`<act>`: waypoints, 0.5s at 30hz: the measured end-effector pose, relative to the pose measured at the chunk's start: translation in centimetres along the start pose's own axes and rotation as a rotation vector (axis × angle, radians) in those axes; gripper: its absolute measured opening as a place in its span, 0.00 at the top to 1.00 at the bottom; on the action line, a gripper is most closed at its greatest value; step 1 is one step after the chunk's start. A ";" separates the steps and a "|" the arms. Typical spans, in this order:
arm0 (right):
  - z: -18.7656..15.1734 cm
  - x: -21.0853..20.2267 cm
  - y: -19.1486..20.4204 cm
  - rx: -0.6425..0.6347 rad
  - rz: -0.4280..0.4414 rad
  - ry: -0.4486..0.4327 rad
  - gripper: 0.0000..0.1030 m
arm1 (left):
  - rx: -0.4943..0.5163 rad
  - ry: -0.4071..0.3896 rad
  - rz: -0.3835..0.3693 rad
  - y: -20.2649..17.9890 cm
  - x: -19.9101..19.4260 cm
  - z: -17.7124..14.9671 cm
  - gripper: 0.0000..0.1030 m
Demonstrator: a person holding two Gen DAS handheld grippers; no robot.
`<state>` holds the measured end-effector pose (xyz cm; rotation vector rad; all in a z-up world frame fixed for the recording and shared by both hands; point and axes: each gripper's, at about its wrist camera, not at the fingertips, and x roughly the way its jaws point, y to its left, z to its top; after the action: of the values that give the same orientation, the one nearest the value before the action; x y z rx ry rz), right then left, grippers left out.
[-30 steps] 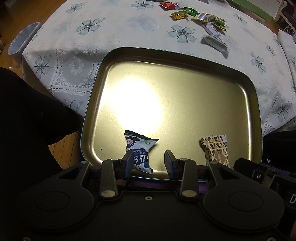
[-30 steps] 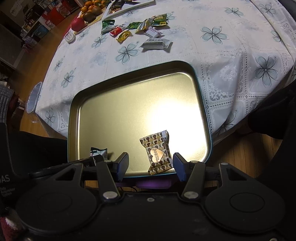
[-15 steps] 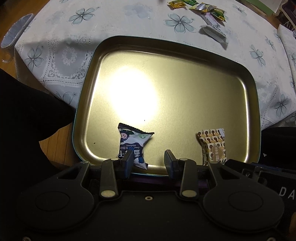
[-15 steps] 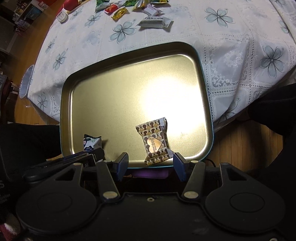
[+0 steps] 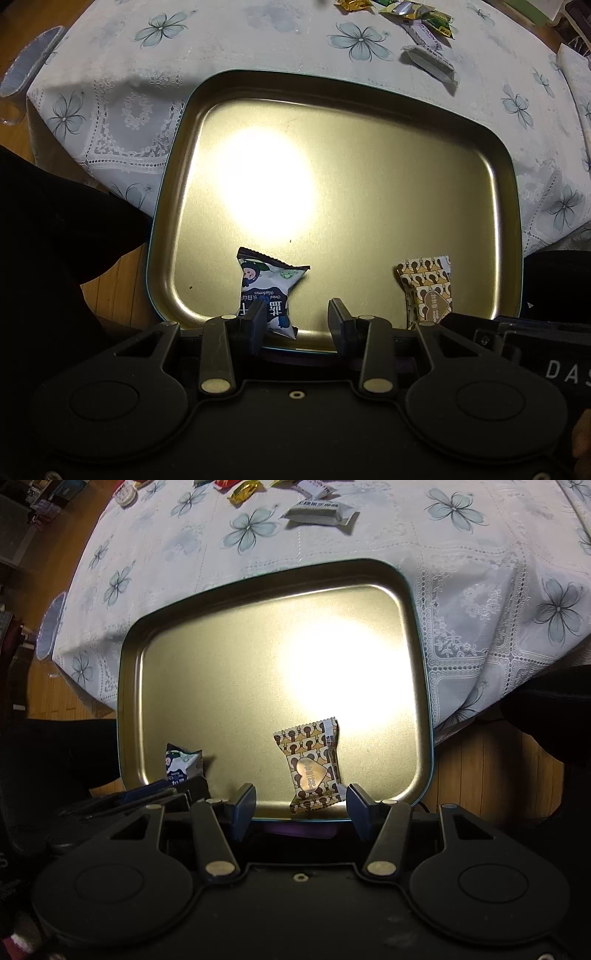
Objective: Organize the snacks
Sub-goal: 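Carry both snacks to the gold tray and open both tools to release them, then grasp the gold candy with the left tool while the right tool grasps the white bar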
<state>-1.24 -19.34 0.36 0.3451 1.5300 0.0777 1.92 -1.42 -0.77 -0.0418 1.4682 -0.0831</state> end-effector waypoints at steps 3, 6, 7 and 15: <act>0.3 0.6 -0.1 0.016 -0.030 0.023 0.44 | 0.007 0.002 -0.002 0.0 0.0 0.2 0.55; 0.8 1.3 -0.1 0.011 -0.054 0.028 0.44 | 0.015 0.012 -0.010 -0.1 0.1 0.7 0.55; 1.0 1.4 -0.1 0.004 -0.054 0.031 0.44 | 0.021 0.014 -0.010 -0.1 0.1 0.9 0.55; 4.2 0.9 0.0 -0.034 -0.081 0.002 0.44 | 0.081 -0.006 0.004 -0.5 -0.6 4.1 0.55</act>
<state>2.90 -19.82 -0.48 0.2563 1.5409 0.0404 5.97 -1.95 0.28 0.0264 1.4573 -0.1393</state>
